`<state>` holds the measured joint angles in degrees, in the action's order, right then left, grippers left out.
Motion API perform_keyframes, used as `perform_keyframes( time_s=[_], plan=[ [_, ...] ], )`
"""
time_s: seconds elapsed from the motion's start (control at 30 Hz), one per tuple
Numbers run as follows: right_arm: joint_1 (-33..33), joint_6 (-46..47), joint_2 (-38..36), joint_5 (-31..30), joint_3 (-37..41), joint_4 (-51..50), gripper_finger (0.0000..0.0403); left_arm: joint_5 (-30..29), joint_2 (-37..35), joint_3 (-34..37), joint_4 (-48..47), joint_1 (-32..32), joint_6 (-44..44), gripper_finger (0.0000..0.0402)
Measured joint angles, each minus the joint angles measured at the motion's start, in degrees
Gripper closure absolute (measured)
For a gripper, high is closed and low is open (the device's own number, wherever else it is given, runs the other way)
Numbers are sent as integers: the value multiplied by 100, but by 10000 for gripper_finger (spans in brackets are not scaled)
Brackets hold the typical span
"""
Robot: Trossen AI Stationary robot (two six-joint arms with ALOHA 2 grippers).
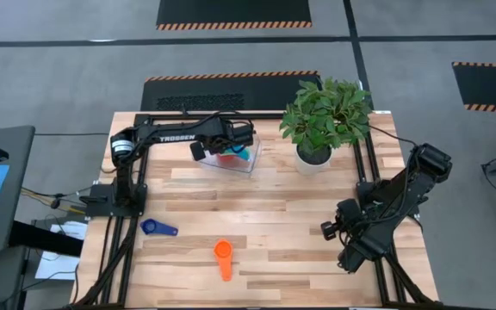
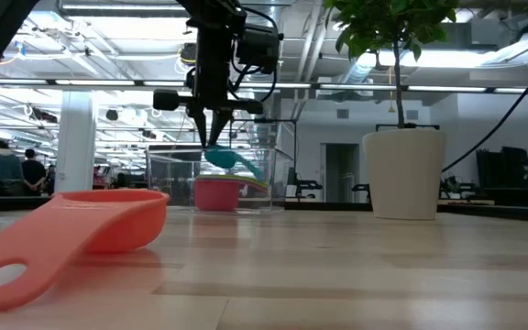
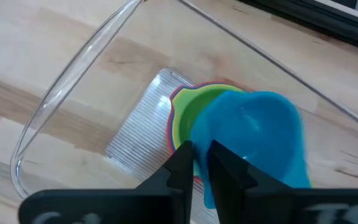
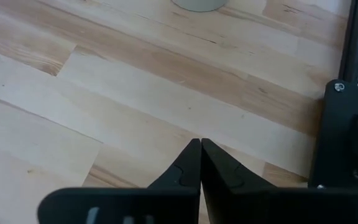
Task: Nest measuring cups in basket
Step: Stack the light blue measuring cup on top of the green measuring cup in the transparent bin, then stack the orange measuring cup on top of the light blue measuring cup in the transparent bin
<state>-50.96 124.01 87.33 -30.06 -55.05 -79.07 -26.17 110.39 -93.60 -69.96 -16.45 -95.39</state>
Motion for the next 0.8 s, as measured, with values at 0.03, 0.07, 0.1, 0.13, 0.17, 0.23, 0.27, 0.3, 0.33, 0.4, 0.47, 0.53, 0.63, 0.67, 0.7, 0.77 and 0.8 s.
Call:
perform_keyframes(
  time_s=[0.03,0.07,0.1,0.13,0.17,0.23,0.27,0.3,0.33,0.4,0.47,0.53,0.63,0.67,0.7,0.77,0.8],
  plan=[
    [0,0,2,0,1,-4,375,9,0,0,-4,-8,0,365],
    [0,-2,2,0,0,0,375,30,0,0,-4,-23,2,361],
    [0,0,2,0,0,0,375,39,0,0,-2,-30,2,359],
    [0,0,2,0,0,-2,376,39,0,0,-2,-30,2,357],
    [0,-1,2,0,0,-2,377,39,0,0,-2,-30,4,355],
    [0,-2,2,-1,0,-2,378,37,0,0,-4,-30,4,354],
    [0,-2,2,0,0,-2,379,21,0,0,-2,-30,7,353],
    [0,-2,2,-1,0,-2,380,-5,0,0,0,-30,19,353],
    [0,-4,2,0,0,-3,380,-7,0,0,2,-30,84,353],
    [0,-13,2,0,-3,-8,380,7,0,0,54,-30,550,353],
    [0,-188,2,-1,-4,-5,378,278,0,0,377,-9,1728,353],
    [0,-486,2,-2,-4,-6,375,1159,0,-36,696,96,3379,354],
    [0,-907,1,-1,-4,-6,374,2538,-2,-146,726,588,4608,355],
    [0,-1013,1,-1,-4,-4,374,2730,-2,-196,664,833,4651,355],
    [0,-1080,1,1,-4,-4,375,2728,-2,-269,511,1103,4635,355],
    [0,-1142,2,4,-4,3,376,2481,-2,-449,186,1669,4699,355],
    [0,-1132,2,4,-4,11,377,2357,-2,-527,-33,1972,4839,355]
  ],
)
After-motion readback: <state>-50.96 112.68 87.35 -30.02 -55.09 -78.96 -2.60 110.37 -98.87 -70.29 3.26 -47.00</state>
